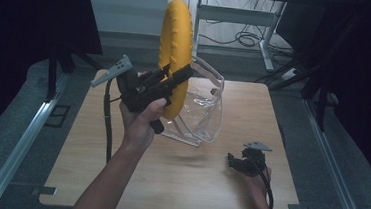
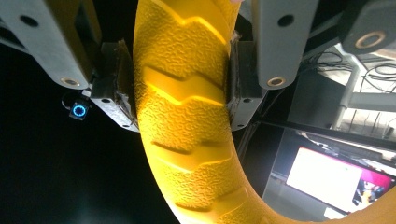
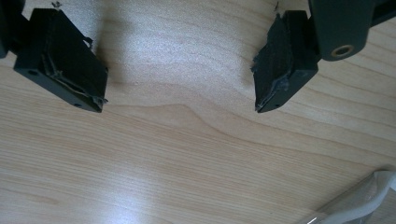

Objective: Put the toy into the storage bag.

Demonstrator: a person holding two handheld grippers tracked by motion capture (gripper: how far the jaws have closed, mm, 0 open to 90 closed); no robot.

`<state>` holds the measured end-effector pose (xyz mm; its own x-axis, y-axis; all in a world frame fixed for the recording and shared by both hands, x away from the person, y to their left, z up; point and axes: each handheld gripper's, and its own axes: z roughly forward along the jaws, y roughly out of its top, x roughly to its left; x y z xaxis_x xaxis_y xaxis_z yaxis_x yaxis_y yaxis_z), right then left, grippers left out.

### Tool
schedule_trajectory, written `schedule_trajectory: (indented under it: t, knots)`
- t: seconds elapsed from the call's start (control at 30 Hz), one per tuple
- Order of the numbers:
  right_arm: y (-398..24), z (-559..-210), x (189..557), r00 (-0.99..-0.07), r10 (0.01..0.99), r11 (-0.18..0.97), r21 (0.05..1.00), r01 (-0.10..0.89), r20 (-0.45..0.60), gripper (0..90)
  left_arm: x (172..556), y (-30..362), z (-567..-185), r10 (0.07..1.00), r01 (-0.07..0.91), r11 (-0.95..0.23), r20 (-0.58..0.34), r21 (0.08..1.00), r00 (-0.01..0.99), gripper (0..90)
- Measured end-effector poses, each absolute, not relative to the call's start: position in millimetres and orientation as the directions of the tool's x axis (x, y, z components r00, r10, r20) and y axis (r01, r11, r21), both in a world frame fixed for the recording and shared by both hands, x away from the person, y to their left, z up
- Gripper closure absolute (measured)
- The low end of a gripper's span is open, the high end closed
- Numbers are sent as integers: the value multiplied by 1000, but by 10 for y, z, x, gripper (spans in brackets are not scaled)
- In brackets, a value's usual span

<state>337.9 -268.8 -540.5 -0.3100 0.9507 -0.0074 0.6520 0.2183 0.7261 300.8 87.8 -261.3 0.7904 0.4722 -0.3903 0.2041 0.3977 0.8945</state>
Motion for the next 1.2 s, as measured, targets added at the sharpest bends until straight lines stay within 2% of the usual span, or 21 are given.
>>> schedule_trajectory:
  t: [0.8,1.2]
  knots:
    - [-2686,-5406,3377,-307,952,214,726,653,-4,183,3199,317,-2547,443,226,364,-382,903,811,503]
    - [-2686,-5407,3377,-306,952,212,727,653,-2,186,3357,-57,-2769,441,239,355,-388,904,809,503]
